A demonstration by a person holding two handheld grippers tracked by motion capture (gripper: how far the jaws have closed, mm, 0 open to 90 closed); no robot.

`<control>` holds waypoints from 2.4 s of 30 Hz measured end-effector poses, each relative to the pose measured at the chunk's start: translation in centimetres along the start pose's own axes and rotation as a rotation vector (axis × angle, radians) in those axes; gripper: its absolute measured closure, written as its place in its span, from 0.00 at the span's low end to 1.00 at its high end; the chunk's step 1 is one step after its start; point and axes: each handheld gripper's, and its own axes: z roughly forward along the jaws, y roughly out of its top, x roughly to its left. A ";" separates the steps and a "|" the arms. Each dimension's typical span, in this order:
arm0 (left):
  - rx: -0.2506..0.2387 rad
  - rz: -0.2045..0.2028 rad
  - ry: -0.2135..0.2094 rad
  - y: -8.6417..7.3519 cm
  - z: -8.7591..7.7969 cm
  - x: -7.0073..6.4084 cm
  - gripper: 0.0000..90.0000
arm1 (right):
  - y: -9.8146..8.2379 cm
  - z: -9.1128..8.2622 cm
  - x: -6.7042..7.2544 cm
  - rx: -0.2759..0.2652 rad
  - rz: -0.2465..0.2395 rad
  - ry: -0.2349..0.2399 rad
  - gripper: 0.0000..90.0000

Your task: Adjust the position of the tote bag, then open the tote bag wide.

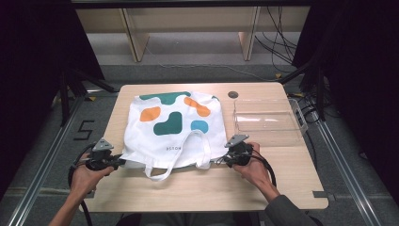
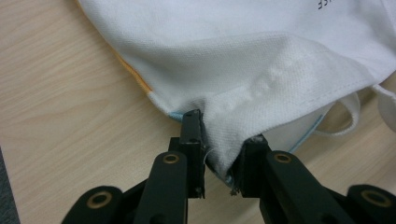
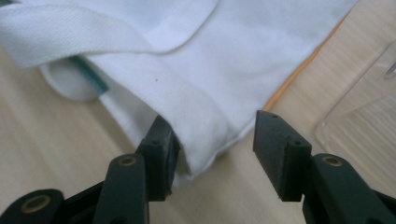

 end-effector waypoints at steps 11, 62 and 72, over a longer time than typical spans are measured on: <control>0.011 -0.002 -0.017 -0.4 -0.5 -0.3 0.86 | 0.8 -0.3 0.4 0.003 -0.053 0.016 0.91; 0.121 0.143 -0.120 -0.8 -3.6 -3.9 0.88 | -1.2 -6.0 3.0 0.052 -0.092 0.150 0.95; 0.161 0.150 -0.170 -0.2 -4.7 -4.7 0.88 | -0.7 -7.6 2.7 0.058 -0.122 0.153 0.95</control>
